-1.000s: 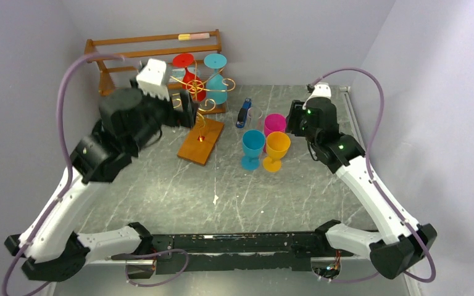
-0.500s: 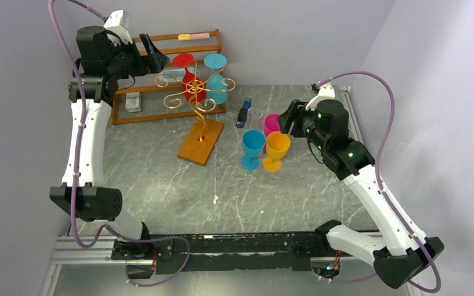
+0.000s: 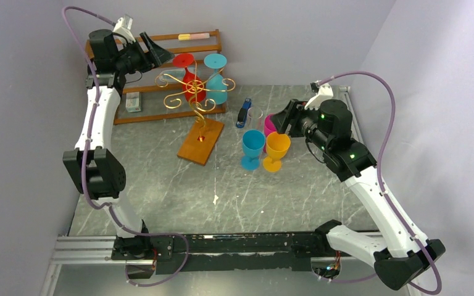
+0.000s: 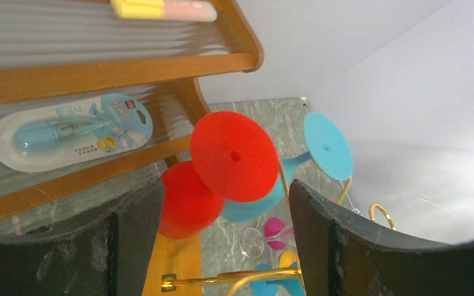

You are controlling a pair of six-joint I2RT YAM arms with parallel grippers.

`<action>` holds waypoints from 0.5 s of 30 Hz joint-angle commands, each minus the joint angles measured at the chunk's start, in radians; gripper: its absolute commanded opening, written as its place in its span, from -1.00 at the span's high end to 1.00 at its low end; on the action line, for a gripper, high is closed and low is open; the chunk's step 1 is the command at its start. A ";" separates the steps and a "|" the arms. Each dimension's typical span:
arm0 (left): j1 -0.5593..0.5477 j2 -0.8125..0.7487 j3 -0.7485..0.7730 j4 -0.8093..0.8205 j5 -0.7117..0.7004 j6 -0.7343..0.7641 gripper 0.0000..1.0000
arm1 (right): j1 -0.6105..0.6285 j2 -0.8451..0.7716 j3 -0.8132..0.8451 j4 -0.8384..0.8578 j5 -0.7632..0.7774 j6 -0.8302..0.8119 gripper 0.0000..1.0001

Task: Take the wine glass off the wine glass rack
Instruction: Pick up the wine glass from the wine rack.

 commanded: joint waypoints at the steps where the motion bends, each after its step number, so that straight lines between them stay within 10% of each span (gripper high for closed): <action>1: 0.001 0.008 -0.048 0.117 0.034 -0.059 -0.56 | -0.005 -0.012 0.013 0.031 -0.071 -0.002 -0.27; 15: -0.011 0.070 -0.104 0.220 0.098 -0.144 -0.42 | -0.006 -0.053 -0.015 0.044 -0.057 0.017 -0.28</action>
